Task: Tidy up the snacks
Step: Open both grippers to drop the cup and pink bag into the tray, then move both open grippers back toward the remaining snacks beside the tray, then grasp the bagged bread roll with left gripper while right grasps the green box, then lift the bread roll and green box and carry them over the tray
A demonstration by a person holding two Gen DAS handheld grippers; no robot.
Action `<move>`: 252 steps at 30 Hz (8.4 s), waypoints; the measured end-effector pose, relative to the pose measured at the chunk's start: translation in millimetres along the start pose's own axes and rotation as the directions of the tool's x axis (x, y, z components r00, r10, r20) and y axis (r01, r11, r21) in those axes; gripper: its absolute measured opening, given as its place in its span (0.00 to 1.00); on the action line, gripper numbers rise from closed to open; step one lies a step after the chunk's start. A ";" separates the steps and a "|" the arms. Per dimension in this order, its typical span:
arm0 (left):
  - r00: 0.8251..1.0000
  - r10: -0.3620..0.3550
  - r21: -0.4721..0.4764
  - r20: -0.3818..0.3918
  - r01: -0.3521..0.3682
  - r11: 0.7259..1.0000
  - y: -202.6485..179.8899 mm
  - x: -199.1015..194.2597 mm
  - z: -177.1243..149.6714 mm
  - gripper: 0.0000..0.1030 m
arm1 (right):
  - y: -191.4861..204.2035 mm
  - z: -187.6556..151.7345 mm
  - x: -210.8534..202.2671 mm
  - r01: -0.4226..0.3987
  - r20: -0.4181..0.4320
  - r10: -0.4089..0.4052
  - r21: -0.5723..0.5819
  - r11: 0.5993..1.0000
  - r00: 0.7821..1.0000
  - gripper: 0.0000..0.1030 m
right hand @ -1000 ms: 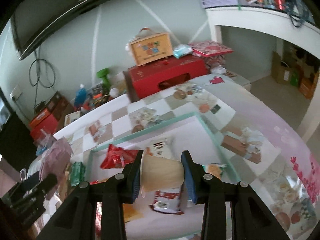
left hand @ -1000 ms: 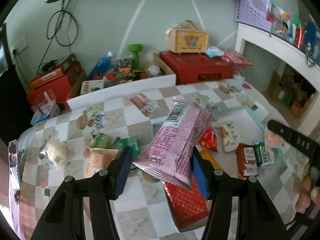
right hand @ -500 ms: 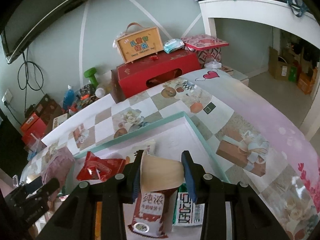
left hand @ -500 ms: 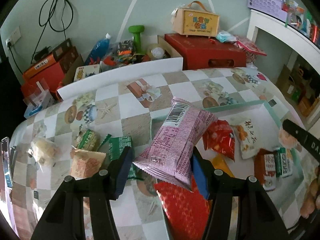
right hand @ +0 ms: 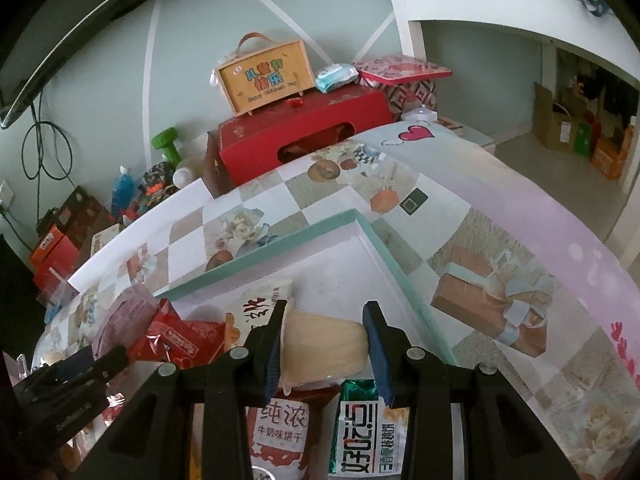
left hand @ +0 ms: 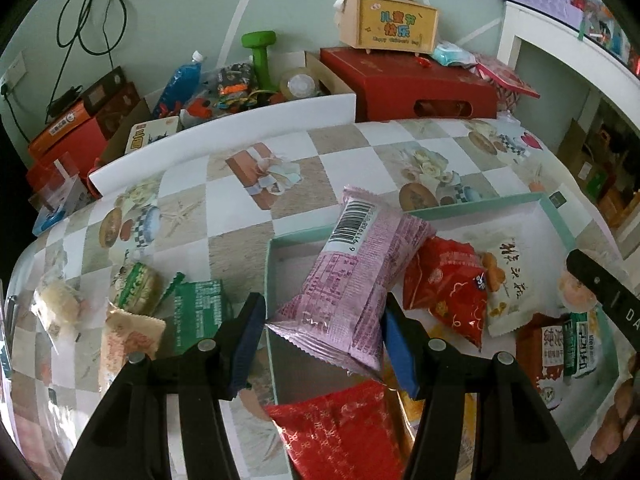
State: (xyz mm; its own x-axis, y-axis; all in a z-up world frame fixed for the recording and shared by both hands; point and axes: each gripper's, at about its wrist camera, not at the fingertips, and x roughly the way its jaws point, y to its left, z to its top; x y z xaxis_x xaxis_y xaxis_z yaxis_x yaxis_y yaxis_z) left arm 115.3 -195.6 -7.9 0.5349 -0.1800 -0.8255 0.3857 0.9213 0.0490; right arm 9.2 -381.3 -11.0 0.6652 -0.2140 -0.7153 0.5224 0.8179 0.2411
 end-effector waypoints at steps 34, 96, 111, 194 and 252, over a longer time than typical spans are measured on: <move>1.000 -0.027 -0.194 -0.007 0.025 0.981 31.2 -13.1 -9.3 0.93 | 12.8 -0.1 2.9 0.037 -0.023 -0.039 -0.068 0.997 0.999 1.00; 0.984 0.150 -0.482 0.093 -0.088 0.872 258.9 -67.6 -53.6 0.99 | 148.3 -24.2 -41.1 -0.133 0.106 0.162 -0.243 0.961 0.981 1.00; 0.992 0.119 -0.601 0.039 -0.072 0.796 303.5 -51.5 -53.4 0.99 | 243.9 -44.6 -23.8 -0.189 0.014 0.210 -0.375 0.908 0.978 0.93; 0.995 -0.091 -0.523 0.029 0.093 0.847 227.4 -65.5 -37.7 0.55 | 218.6 -57.8 -39.6 -0.206 -0.056 0.200 -0.382 0.901 0.978 0.43; 0.942 -0.331 -0.055 -0.051 0.328 0.943 -21.5 -41.2 7.3 0.55 | 24.7 5.3 -34.0 0.056 -0.005 -0.056 0.026 0.998 0.998 0.43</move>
State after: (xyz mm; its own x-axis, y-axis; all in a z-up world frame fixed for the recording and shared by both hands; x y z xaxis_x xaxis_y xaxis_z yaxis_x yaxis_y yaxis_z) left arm 90.4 -210.5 29.1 0.3379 -0.4567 -0.8229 0.4978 0.8288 -0.2556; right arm 2.3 -356.7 22.8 0.6320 -0.2568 -0.7311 0.5729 0.7902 0.2177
